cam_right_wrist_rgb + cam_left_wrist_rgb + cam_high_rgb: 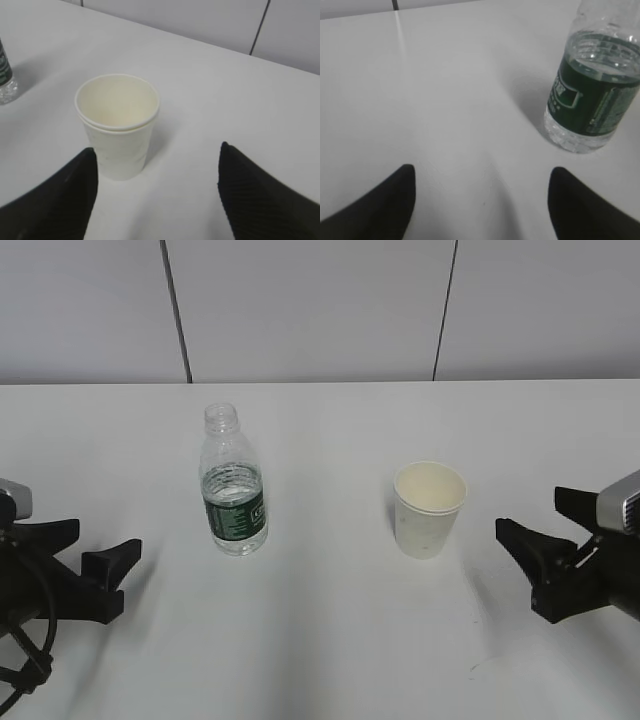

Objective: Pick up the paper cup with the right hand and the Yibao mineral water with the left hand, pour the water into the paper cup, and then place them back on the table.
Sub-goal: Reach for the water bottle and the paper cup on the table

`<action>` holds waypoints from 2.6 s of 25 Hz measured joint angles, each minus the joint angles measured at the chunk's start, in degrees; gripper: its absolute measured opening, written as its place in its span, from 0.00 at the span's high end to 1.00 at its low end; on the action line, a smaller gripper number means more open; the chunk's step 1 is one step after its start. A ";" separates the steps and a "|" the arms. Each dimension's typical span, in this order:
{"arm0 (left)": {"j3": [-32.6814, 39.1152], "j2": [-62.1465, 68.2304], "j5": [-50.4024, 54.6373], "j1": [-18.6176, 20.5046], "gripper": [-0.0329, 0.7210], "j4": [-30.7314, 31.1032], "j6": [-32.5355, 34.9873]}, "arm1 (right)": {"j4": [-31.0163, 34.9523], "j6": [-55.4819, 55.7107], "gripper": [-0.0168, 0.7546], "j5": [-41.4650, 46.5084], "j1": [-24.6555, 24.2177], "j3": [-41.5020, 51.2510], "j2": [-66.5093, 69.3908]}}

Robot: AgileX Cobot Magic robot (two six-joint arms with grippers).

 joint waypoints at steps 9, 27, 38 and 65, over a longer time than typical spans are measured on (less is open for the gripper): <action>-0.17 1.30 -0.23 0.00 0.29 0.06 0.00 | -2.85 0.08 0.22 -8.56 0.00 -1.03 15.84; -8.79 7.23 -0.22 0.00 0.29 7.78 -0.68 | -7.72 0.12 0.22 -9.31 0.00 -11.67 25.73; -12.97 7.42 -0.22 0.00 0.14 13.31 -6.38 | -8.18 3.54 0.22 -9.35 0.00 -15.00 29.36; -25.15 15.87 -0.17 -4.63 0.21 18.29 -8.54 | -8.66 4.08 0.22 -9.44 0.00 -15.22 29.48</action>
